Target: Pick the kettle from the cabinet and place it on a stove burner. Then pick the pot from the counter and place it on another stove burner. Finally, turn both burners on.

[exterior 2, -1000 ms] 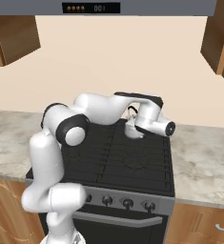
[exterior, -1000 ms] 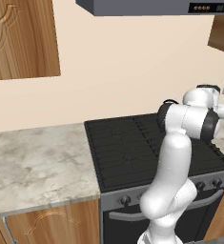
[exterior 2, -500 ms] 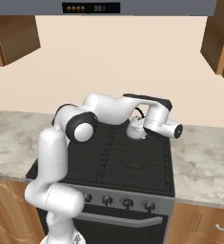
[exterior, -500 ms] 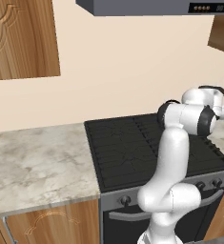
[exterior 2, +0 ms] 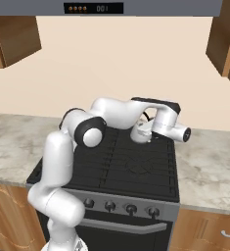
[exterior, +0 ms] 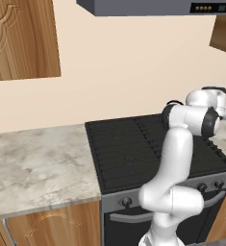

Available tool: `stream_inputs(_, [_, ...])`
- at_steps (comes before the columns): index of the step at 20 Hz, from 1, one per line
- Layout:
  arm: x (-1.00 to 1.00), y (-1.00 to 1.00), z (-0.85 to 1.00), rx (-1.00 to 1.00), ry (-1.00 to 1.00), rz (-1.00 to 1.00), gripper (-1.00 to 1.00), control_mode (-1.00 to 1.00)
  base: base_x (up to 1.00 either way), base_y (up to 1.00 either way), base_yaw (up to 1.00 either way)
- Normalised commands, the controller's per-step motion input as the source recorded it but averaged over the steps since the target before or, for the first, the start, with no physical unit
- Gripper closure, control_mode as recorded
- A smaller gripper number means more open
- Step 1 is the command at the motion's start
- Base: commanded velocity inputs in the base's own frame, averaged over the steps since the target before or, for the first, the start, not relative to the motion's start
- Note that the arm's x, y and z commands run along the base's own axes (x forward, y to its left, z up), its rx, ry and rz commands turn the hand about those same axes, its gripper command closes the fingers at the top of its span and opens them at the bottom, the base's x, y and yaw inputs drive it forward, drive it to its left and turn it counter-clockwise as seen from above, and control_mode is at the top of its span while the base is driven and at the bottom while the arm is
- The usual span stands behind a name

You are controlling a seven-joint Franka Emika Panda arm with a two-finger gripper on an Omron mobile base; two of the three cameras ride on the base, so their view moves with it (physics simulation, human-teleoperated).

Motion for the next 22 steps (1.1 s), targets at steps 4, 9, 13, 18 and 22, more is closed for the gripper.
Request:
stream_inputs(4, [0.00,0.09,-0.01,0.00,0.00,0.08,-1.00,-1.00,0.00,0.00,0.00])
stream_inputs(9, [0.00,0.02,0.00,0.00,0.00,0.07,-1.00,-1.00,0.00,0.00,0.00])
stream_inputs(13, [0.00,0.00,-0.01,0.00,0.00,0.06,-1.00,-1.00,0.00,0.00,0.00])
stream_inputs(18, [0.00,-0.06,-0.08,0.00,0.00,0.03,-1.00,-1.00,0.00,0.00,0.00])
stream_inputs(22, [0.00,-0.08,-0.01,0.01,-0.01,0.03,-1.00,-1.00,0.00,0.00,0.00])
